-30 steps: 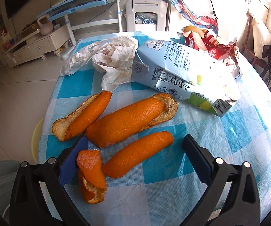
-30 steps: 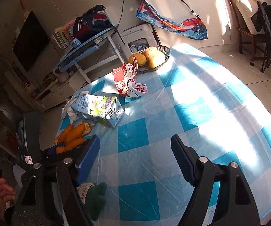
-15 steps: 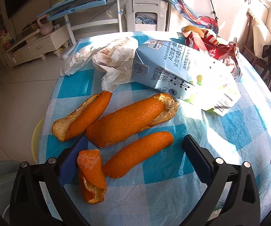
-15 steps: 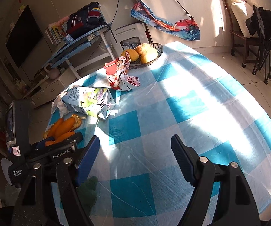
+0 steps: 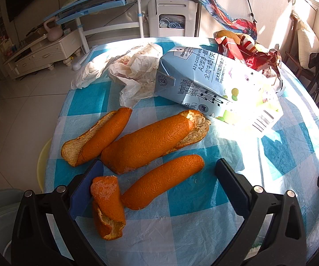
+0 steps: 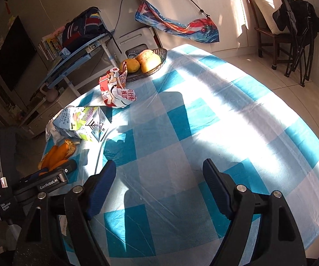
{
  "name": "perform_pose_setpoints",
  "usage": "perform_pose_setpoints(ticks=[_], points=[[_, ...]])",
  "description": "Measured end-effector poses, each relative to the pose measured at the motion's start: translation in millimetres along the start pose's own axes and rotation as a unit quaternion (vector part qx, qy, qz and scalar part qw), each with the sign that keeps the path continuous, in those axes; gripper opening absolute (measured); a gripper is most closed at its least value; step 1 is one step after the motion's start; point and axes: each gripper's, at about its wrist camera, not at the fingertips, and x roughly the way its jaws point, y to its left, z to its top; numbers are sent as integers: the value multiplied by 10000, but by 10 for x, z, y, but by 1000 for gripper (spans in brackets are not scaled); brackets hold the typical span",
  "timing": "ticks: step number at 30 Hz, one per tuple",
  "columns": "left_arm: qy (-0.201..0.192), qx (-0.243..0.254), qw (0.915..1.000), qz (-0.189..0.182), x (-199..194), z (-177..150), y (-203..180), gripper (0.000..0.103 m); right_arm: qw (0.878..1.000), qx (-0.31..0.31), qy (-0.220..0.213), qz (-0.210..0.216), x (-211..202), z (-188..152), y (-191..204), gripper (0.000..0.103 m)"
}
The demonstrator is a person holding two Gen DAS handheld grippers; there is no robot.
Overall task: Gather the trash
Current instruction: 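Lower the left tool toward the small orange peel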
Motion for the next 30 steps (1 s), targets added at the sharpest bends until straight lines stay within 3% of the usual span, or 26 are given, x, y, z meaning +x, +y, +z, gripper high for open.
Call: perform_pose_setpoints(ticks=[13,22,30], points=[[0,0,10000,0,1,3,-2,97,9996,-268,32,-65,6,-58,54,77],[0,0,10000,0,1,3,0,97,9997,-211,52,96,-41,-66,101,77],[0,0,10000,0,0,2,1,97,9962,-718,-178,459,-276,-56,371,78]])
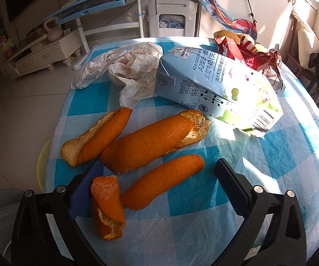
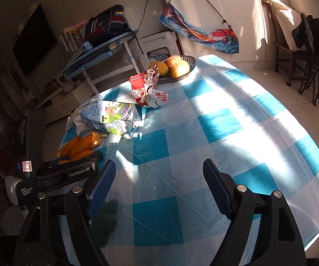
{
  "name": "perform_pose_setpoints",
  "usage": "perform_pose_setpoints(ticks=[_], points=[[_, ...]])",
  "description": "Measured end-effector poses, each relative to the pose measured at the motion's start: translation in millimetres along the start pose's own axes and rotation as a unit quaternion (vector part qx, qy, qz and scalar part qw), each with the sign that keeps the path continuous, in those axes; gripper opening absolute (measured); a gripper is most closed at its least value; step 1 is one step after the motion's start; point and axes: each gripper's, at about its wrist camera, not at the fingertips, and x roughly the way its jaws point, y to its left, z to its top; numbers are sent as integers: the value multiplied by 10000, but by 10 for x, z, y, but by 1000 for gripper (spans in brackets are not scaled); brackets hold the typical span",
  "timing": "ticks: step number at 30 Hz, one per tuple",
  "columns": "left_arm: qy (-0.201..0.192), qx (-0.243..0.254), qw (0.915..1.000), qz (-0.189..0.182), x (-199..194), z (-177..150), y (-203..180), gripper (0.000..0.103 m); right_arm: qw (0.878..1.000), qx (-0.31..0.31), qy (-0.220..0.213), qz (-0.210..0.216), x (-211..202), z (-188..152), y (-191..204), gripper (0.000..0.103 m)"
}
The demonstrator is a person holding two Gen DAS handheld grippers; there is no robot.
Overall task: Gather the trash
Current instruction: 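Lower the left tool toward the small orange peel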
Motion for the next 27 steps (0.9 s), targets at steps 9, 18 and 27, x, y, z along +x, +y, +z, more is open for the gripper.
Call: perform_pose_setpoints(ticks=[9,18,27], points=[[-2,0,10000,-1,1,-1,2,97,9980,-420,82,465,-41,24,169,78],[-2,0,10000,-2,-2,-6,4,97,9962,-96,485,724,96,14,17,78],[171,328,9990,-236,-5,3,21,97,9937,-212,770,785,209,-26,-14,78]])
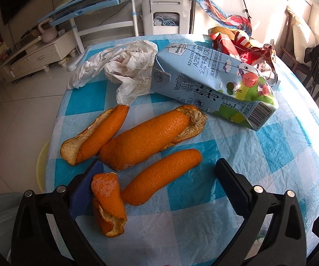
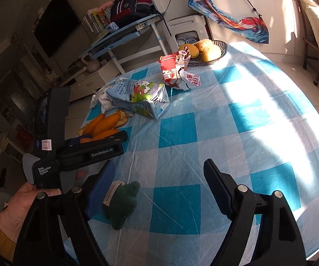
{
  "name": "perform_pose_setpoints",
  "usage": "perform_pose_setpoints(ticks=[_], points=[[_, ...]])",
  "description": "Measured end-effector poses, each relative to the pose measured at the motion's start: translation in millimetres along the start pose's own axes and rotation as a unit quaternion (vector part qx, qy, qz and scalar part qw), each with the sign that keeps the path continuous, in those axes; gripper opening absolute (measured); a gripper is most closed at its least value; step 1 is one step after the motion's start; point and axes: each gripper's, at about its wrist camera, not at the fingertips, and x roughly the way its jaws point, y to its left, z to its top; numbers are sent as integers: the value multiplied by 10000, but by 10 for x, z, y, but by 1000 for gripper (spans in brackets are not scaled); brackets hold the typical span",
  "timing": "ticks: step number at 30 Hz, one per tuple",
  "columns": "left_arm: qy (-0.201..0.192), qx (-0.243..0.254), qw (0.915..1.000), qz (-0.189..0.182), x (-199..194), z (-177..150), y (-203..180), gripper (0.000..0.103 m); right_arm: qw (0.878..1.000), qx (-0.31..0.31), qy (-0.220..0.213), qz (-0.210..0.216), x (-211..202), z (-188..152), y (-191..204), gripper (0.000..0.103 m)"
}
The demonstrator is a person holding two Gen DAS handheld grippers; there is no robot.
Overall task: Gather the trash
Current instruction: 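Lower the left tool toward the small orange peel, then grasp the orange peel with the left tool while the right tool grasps the green plush toy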
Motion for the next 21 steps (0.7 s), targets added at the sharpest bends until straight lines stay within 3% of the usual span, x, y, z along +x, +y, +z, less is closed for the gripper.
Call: perform_pose_setpoints(ticks=[3,5,11,15,19,21], points=[[54,10,9999,-146,-88,-50,98,97,9999,1,125,77,43,6,-10,78],[-184,-146,9993,-304,-248,-88,238,97,9997,-93,197,122,57,0,16,78],[-730,-152,9970,-202,-608,-112,607,97,9959,-689,503,304,116,-122,258,78],[-568,-355,9968,-440,-585,-136,784,93,9908,-1173,628,244,168,-230,440,78],[-410,-81,9976,-554,-488,-216,668,81,9881,-1307,759,293,213,-293,504,78],[-298,-4,9979,-575,-426,-244,612,76,9869,-1369,807,269,235,-304,524,71]])
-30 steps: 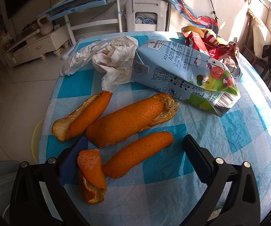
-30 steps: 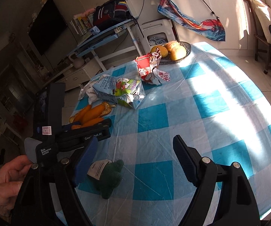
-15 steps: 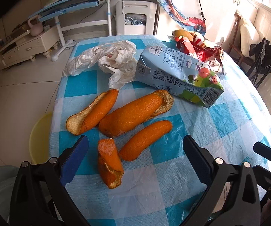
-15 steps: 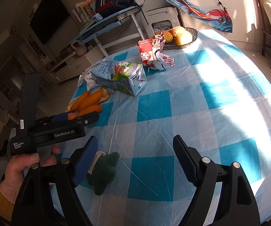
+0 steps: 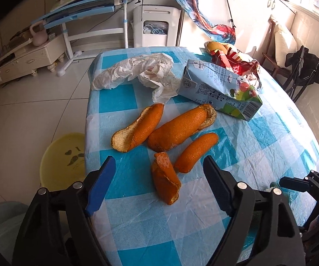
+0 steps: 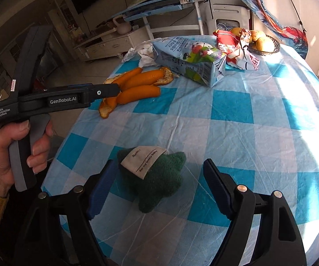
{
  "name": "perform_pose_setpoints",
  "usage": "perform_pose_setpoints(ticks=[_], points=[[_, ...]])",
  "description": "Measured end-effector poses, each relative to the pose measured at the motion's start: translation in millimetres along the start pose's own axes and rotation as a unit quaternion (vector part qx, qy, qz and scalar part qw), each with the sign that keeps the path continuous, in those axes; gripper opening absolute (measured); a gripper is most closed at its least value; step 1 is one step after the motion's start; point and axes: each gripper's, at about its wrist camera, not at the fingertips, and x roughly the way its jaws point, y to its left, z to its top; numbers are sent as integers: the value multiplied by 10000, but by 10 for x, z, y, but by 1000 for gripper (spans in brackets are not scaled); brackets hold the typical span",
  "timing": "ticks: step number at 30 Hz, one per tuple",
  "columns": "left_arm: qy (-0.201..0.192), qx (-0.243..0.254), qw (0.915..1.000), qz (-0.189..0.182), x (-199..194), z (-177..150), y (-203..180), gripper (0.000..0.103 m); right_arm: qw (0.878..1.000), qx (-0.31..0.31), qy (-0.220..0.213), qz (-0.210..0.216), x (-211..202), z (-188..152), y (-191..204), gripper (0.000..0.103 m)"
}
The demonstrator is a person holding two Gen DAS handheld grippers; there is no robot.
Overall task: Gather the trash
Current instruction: 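Grasp the orange peel with the left tool while the right tool grasps the green plush toy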
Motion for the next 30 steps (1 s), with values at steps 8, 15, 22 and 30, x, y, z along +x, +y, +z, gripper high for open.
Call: perform_pose_setpoints(ticks=[8,15,22,30], points=[[172,-72,9993,-315,102,-115,7,38,9996,-274,36,-63,28,-16,109,48],[197,-46,9986,-495,42,-129,36,17,9994,-282,-106,-198,2,15,91,43],[-135,-135,9986,-498,-226,-54,168,16,9995,33,-261,-194,-17,61,17,43],[-403,-304,9982,-319,-412,26,315,16,9976,524,-450,54,0,119,-62,43]])
